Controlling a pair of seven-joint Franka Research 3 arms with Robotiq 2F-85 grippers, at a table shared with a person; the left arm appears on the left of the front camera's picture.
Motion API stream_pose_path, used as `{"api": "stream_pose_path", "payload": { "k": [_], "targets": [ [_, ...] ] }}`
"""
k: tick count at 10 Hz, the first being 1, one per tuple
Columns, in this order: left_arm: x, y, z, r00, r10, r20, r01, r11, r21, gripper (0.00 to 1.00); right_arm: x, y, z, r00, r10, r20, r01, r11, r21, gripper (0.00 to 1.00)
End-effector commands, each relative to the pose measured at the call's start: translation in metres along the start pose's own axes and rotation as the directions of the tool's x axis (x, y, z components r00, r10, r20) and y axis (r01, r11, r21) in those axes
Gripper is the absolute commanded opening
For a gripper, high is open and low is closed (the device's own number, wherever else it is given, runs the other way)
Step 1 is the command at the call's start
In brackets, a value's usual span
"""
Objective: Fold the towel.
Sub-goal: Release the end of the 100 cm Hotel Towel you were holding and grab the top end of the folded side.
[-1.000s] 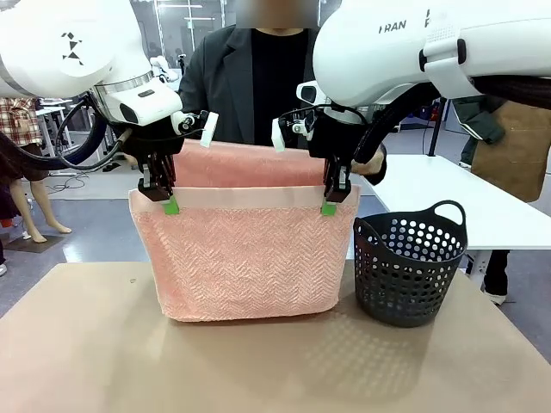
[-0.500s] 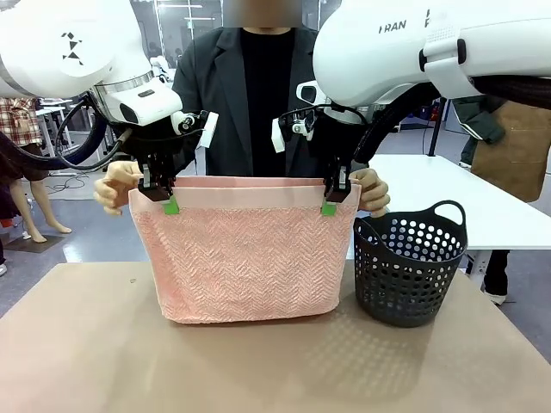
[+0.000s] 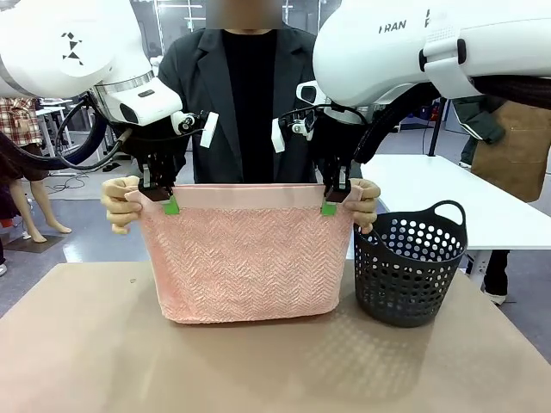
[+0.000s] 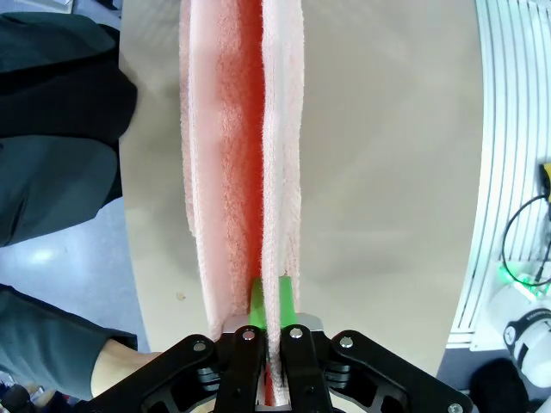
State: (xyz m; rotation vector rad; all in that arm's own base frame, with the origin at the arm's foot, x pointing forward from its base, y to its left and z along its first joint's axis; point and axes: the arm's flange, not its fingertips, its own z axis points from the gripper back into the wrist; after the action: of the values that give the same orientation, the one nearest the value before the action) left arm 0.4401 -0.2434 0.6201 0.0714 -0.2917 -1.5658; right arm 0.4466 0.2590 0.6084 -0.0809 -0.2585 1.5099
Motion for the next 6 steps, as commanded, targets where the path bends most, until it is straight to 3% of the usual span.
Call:
{"api": "stream_pose_path", "payload": {
  "k": [1, 2, 3, 4, 5, 6],
  "targets": [
    [0.001, 0.001, 0.003, 1.000, 0.023, -0.001, -0.023, 1.000, 0.009, 0.41, -0.001, -0.001, 0.000, 1.000, 0.001, 0.010, -0.001, 1.000, -0.014, 0.34],
    [0.002, 0.000, 0.006, 1.000, 0.017, 0.011, -0.017, 1.000, 0.010, 0.77, -0.001, -0.001, 0.003, 1.000, 0.000, 0.013, 0.000, 1.000, -0.021, 0.54],
    [0.004, 0.000, 0.010, 1.000, 0.013, 0.014, -0.013, 1.000, 0.020, 0.78, -0.001, -0.001, 0.006, 1.000, -0.001, 0.018, 0.002, 1.000, -0.029, 0.66],
    [0.005, 0.000, 0.013, 1.000, 0.013, 0.017, -0.013, 0.999, 0.030, 1.00, -0.001, -0.003, 0.006, 1.000, -0.004, 0.017, 0.005, 1.000, -0.027, 0.85],
    [0.005, 0.001, 0.014, 1.000, 0.012, 0.019, -0.013, 0.999, 0.032, 1.00, -0.001, -0.003, 0.006, 1.000, -0.004, 0.016, 0.005, 1.000, -0.026, 0.97],
    [0.007, 0.000, 0.019, 1.000, 0.008, 0.025, -0.009, 0.999, 0.040, 1.00, 0.000, -0.002, 0.013, 1.000, -0.002, 0.025, 0.003, 0.999, -0.041, 1.00]
  ]
}}
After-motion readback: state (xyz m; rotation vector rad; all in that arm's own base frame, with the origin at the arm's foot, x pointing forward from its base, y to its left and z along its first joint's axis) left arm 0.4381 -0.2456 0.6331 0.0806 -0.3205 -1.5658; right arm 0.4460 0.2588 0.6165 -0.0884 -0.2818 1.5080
